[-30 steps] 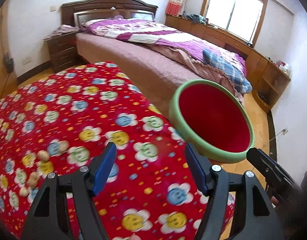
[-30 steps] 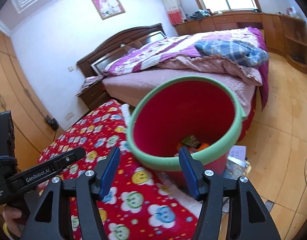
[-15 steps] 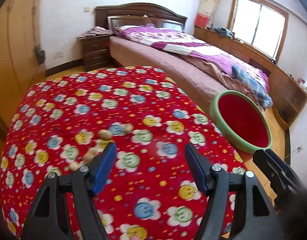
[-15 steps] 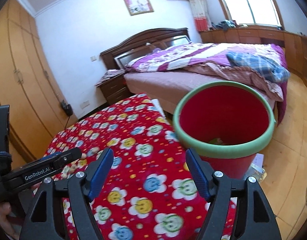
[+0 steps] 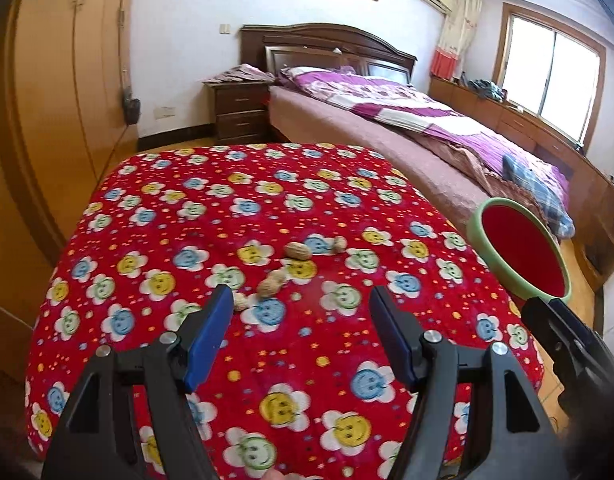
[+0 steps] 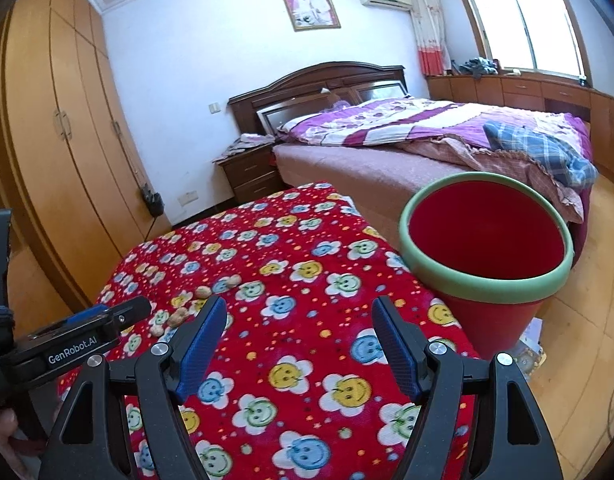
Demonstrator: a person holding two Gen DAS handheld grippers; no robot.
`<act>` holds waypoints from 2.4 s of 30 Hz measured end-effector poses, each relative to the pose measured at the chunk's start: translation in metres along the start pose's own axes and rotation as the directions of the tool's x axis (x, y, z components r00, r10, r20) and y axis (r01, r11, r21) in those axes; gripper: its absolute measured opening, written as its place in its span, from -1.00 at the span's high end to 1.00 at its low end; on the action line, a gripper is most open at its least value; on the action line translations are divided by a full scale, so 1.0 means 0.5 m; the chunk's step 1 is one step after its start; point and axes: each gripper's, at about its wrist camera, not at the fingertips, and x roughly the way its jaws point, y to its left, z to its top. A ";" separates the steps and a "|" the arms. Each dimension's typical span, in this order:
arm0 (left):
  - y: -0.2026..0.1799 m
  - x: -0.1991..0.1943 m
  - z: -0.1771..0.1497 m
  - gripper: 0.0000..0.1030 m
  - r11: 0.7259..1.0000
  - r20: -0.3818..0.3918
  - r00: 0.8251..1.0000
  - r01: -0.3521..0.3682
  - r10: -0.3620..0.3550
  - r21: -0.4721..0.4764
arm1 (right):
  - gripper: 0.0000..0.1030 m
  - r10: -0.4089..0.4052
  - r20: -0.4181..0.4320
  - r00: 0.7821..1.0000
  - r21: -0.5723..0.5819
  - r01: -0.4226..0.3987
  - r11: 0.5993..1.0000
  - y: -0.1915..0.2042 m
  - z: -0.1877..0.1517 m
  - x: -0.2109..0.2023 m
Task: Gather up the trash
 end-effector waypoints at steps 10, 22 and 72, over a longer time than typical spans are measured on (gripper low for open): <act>0.031 -0.030 -0.019 -0.36 0.999 0.034 0.999 -0.037 0.038 -0.019 | -0.48 0.003 -0.005 1.000 -0.020 -0.004 1.000 0.024 -0.009 -0.006; 0.057 -0.056 -0.021 -0.36 0.997 0.067 0.997 -0.046 0.050 -0.061 | -0.47 0.014 -0.006 1.000 -0.043 -0.014 0.999 0.048 -0.012 -0.012; 0.066 -0.064 -0.016 -0.36 0.996 0.078 0.995 -0.054 0.060 -0.073 | -0.48 0.018 -0.014 1.000 -0.031 -0.018 0.999 0.041 -0.011 -0.010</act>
